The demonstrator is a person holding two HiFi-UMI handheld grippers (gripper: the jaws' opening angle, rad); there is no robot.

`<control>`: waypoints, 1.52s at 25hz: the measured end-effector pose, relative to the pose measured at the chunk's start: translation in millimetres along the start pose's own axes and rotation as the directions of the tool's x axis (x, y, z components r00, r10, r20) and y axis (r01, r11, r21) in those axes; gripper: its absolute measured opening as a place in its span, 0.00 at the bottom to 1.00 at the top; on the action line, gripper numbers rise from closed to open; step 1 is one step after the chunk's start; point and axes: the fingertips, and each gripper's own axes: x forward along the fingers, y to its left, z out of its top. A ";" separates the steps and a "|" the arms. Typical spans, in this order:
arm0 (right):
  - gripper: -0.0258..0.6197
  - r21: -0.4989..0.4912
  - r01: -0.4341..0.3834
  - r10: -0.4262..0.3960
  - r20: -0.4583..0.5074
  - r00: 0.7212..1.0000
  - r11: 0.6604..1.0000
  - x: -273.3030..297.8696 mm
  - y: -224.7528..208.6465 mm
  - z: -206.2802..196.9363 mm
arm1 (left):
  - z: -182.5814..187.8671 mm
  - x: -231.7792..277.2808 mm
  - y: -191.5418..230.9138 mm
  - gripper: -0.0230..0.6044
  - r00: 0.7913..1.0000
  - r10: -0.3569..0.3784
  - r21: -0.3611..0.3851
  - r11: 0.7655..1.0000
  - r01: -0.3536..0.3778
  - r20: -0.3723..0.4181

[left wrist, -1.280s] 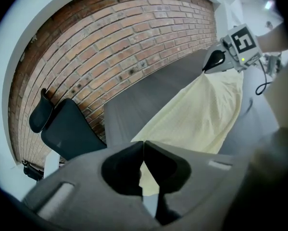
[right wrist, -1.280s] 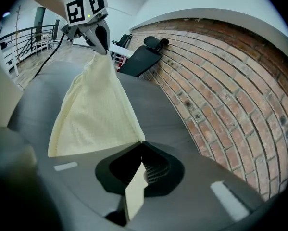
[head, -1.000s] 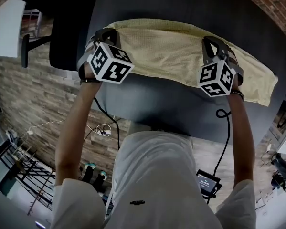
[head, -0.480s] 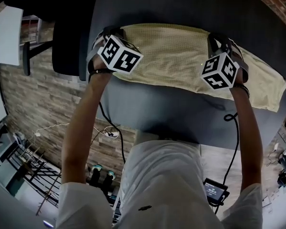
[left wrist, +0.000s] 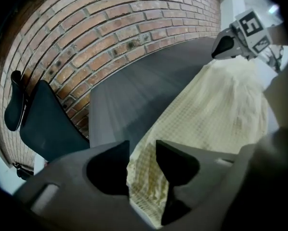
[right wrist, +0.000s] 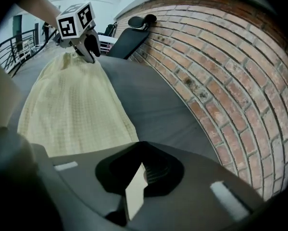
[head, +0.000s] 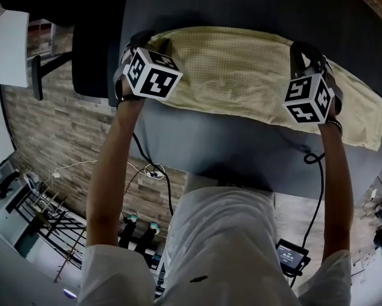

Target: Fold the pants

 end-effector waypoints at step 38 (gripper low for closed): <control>0.05 0.219 0.013 -0.010 -0.016 1.000 0.976 -124.7 81.1 -63.3 | -74.7 -46.3 -71.4 0.37 1.000 -0.014 0.048 0.999 0.015 -0.021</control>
